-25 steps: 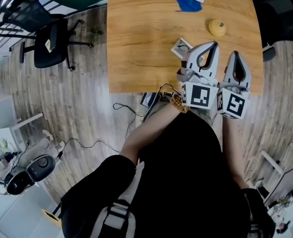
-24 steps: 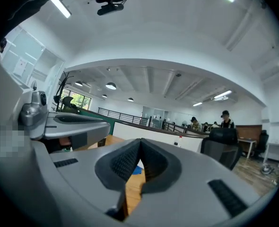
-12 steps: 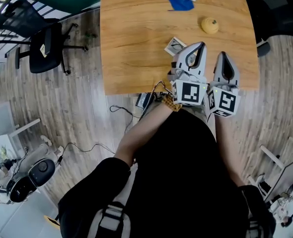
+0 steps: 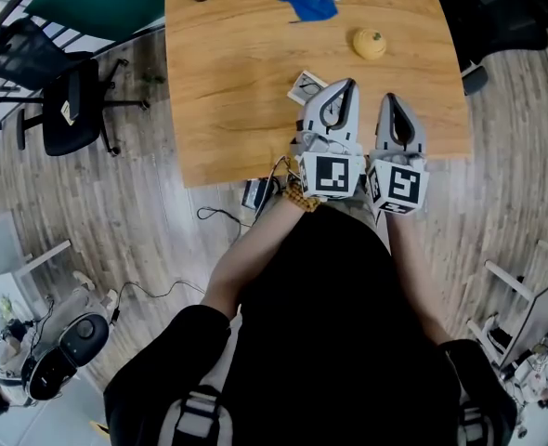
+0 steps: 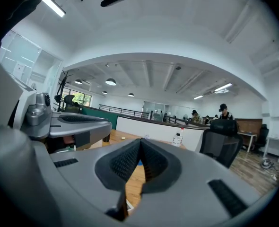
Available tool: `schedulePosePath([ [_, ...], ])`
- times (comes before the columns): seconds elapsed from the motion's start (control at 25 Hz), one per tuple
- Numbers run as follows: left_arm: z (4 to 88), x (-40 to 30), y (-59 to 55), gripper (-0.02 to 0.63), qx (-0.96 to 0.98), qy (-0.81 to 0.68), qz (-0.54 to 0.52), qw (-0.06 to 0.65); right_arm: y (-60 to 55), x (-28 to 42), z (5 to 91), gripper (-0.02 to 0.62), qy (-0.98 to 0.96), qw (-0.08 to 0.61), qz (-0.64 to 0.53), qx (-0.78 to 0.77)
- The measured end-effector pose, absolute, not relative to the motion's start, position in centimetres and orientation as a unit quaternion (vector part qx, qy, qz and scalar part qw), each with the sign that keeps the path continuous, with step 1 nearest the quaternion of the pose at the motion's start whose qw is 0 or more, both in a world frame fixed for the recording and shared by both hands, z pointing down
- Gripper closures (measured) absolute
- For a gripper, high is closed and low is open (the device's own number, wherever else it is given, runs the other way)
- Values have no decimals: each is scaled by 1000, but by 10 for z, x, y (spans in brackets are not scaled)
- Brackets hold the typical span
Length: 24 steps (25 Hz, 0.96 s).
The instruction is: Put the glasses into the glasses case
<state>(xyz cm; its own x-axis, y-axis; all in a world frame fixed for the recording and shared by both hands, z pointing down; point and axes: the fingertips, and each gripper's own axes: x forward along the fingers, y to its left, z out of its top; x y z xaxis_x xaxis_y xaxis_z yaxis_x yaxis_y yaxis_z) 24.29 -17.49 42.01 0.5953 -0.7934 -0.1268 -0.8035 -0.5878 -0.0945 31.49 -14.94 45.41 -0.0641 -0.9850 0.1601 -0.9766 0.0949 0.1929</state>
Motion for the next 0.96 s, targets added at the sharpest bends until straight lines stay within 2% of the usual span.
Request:
schedulePosePath([
  [0.56,430,235,-176,583,-887,457,38,52,-154,314,487,591,-738,135,46,660],
  [0.96,432,223,-178,583,-885,463,35,44,-163,316,535,591,-743,175,103,638],
])
